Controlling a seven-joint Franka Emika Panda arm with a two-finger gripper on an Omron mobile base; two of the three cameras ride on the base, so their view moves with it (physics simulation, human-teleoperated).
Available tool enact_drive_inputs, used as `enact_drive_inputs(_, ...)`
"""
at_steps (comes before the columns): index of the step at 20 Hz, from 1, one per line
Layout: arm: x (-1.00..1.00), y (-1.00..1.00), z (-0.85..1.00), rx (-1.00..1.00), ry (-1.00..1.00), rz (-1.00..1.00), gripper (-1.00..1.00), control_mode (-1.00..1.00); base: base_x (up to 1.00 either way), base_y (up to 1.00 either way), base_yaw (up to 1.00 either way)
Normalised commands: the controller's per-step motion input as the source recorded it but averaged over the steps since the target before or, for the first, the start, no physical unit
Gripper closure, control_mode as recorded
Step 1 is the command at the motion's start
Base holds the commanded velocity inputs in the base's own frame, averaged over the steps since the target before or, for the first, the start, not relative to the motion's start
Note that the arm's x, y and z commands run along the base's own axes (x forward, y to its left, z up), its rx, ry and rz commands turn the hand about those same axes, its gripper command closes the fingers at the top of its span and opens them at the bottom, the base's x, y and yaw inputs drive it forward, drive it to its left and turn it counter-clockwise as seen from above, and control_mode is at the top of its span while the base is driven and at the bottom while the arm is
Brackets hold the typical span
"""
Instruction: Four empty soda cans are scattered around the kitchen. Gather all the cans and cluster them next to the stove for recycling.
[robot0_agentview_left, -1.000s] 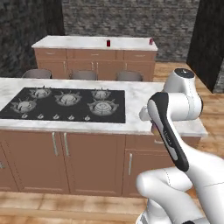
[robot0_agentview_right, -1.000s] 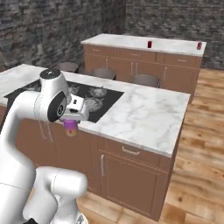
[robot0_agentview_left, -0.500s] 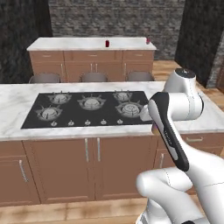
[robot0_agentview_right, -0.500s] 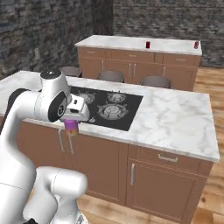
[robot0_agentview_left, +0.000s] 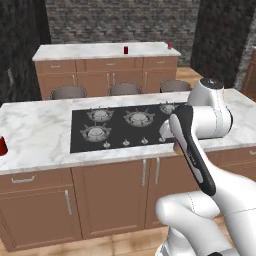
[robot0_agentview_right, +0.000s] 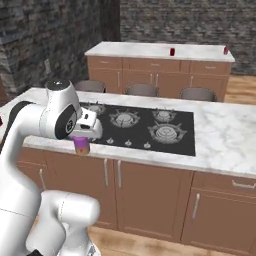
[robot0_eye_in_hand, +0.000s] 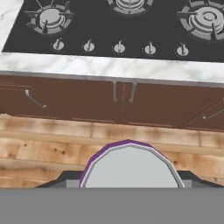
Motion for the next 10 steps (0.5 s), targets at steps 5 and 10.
enact_drive_inputs(5, 0.0, 0.0, 0.0, 0.0, 0.0, 0.0, 1.0, 1.0, 0.41, 0.74, -0.17)
enact_drive_inputs(10, 0.0, 0.0, 0.0, 0.0, 0.0, 0.0, 1.0, 1.0, 0.57, 0.53, -0.09)
